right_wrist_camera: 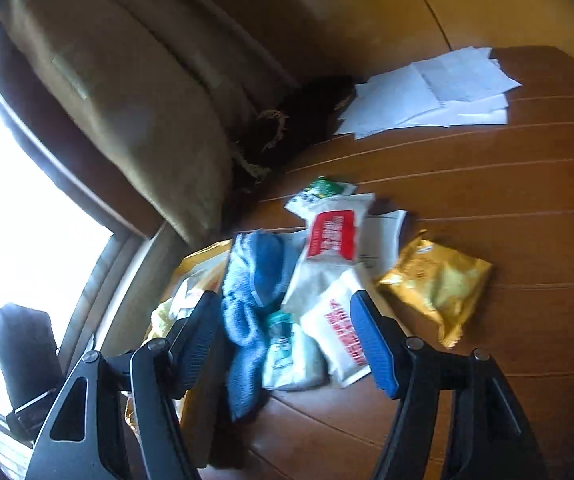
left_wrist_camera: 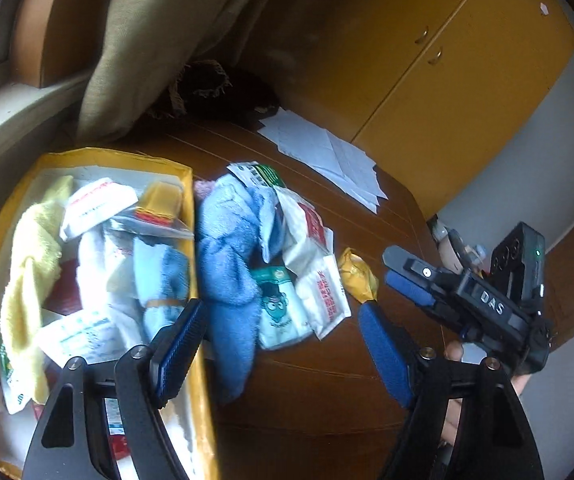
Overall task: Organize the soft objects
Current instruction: 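Reach and grasp the yellow chip bag with the right gripper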
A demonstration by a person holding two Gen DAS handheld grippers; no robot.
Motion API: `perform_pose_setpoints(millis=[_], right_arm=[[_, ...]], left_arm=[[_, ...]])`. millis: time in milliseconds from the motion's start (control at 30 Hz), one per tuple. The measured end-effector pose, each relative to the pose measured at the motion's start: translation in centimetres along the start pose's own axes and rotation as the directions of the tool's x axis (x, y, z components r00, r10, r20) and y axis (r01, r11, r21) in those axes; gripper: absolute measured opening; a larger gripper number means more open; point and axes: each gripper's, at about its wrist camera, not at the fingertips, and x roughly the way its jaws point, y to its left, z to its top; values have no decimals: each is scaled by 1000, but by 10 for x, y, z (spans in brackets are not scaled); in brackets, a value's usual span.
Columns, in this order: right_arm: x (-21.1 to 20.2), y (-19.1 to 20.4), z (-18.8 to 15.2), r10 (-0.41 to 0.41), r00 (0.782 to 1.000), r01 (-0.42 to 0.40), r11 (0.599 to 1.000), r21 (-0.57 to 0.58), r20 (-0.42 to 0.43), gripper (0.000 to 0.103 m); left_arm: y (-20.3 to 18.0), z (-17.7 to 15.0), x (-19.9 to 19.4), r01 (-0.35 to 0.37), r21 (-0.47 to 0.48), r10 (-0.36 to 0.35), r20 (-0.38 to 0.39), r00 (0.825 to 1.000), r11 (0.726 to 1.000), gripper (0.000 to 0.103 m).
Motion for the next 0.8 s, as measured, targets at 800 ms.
perform_pose_setpoints(millis=[800], right_arm=[[52,-61,24,-232,967,233,972,3,-105,75]], left_arm=[[-45,-10,56,0,36,4,-119,993,999,82]])
